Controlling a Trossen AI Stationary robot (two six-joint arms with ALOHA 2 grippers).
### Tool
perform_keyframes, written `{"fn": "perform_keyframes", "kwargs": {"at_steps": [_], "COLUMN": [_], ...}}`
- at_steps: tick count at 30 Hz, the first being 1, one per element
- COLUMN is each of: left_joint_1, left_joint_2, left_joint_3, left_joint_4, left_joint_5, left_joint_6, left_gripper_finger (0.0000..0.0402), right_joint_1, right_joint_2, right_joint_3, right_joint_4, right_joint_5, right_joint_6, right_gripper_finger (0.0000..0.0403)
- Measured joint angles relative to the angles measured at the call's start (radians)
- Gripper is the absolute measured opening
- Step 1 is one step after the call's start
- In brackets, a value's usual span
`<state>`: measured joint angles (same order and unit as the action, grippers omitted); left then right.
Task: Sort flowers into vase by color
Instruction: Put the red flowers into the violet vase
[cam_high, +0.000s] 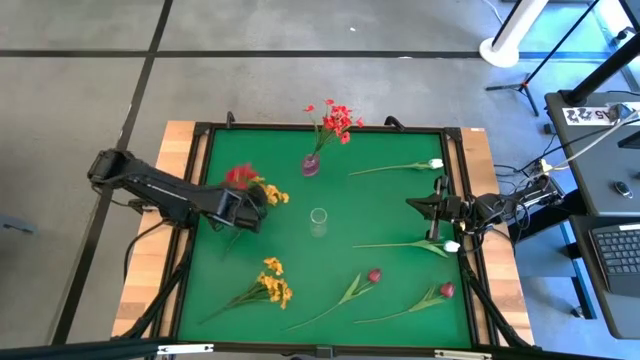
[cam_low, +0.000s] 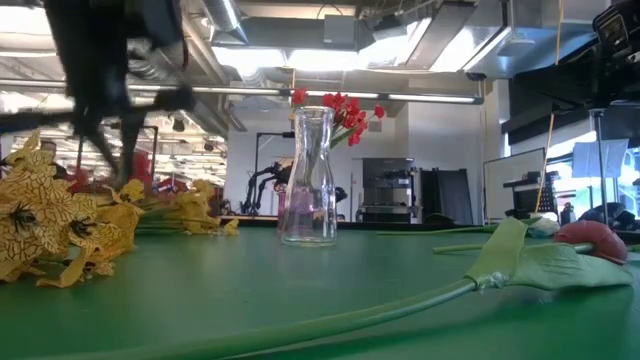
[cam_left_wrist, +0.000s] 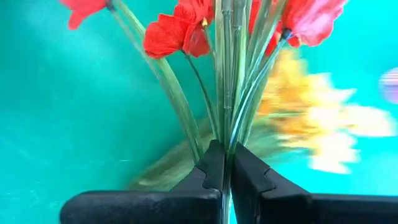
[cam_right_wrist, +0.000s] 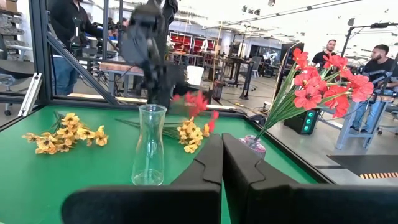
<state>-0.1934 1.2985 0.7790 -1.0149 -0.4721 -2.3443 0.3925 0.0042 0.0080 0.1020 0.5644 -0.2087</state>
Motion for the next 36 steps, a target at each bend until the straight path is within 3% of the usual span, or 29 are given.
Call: {"fn": "perform_keyframes", "kwargs": {"at_steps": [5, 9, 13, 17, 19, 22, 28, 31, 36], "left_joint_1": [-0.059, -0.122, -0.162, -0.155, -0.129, -0.067, 0.085, 0.106, 0.089], "left_joint_2": [-0.055, -0.056, -0.047, -0.014, 0.01, 0.048, 0.12, 0.145, 0.148], "left_joint_3": [0.209, 0.357, 0.399, 0.399, 0.399, 0.39, 0.294, 0.229, 0.159], "left_joint_4": [-0.169, -0.152, 0.153, 0.433, 0.477, 0.469, 0.566, 0.849, 1.481], "left_joint_5": [-0.232, -0.589, -0.95, -1.077, -1.087, -1.057, -0.833, -0.679, -0.47], "left_joint_6": [0.036, 0.233, 0.753, 1.328, 1.46, 1.529, 1.613, 1.83, 2.308], "left_gripper_finger": [0.0003, 0.0002, 0.0001, 0.0001, 0.0001, 0.0001, 0.0, 0.0, 0.0], "right_joint_1": [0.0, 0.0, 0.0, 0.0, 0.0, 0.0, 0.0, 0.0, 0.0], "right_joint_2": [0.0, 0.0, 0.0, 0.0, 0.0, 0.0, 0.0, 0.0, 0.0], "right_joint_3": [0.0, 0.0, 0.0, 0.0, 0.0, 0.0, 0.0, 0.0, 0.0], "right_joint_4": [0.0, 0.0, 0.0, 0.0, 0.0, 0.0, 0.001, 0.0, 0.0], "right_joint_5": [0.0, 0.0, 0.0, 0.0, 0.0, 0.0, 0.0, 0.0, 0.0], "right_joint_6": [0.0, 0.0, 0.0, 0.0, 0.0, 0.0, 0.0, 0.0, 0.0], "right_gripper_finger": [0.0001, 0.0001, 0.0001, 0.0001, 0.0001, 0.0001, 0.0001, 0.0001, 0.0001]}}
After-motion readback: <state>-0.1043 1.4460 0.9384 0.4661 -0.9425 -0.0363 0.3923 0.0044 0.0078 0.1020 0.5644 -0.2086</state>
